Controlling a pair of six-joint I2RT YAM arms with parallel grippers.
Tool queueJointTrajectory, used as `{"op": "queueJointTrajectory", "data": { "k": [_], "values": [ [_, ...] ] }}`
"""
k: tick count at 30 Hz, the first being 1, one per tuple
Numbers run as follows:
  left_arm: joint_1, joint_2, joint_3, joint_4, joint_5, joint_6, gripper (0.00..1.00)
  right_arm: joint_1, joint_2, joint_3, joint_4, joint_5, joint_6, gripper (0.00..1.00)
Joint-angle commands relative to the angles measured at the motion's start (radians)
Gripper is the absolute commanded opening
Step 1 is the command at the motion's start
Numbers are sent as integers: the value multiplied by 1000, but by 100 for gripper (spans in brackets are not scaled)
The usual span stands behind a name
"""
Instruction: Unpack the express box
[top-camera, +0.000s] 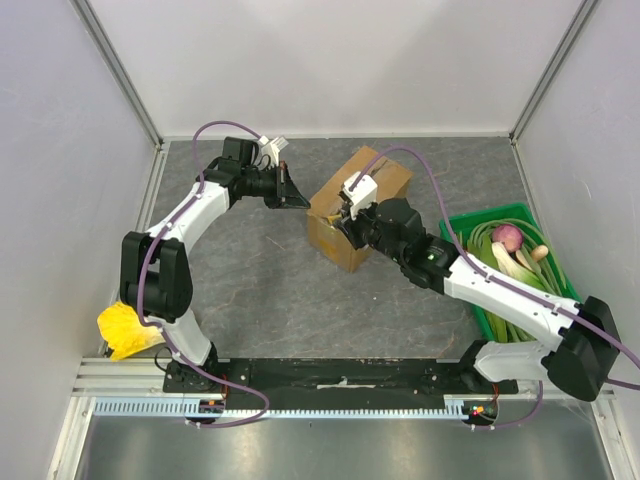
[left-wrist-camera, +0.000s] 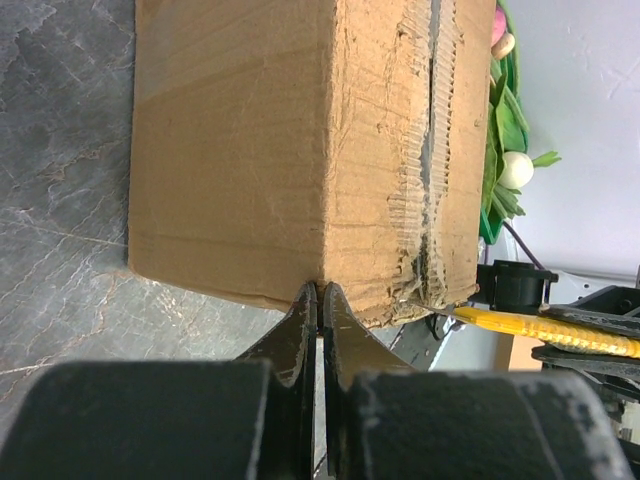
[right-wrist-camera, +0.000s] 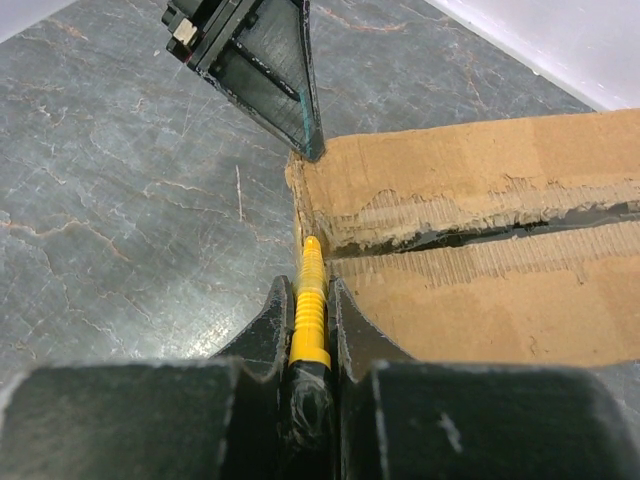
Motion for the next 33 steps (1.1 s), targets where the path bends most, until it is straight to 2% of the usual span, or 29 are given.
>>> {"op": "queueJointTrajectory", "data": {
  "k": [1,16,33],
  "values": [
    [2,5,30,-12,-79,-8,2,6,-42,-12,-96,-13,25,0],
    [2,7,31,-9,-98,-17,2,6,-43,17,-231,-34,90,0],
    [2,10,33,-5,-112,-17,2,6,-103,-12,-286,1,57,0]
  ]
}}
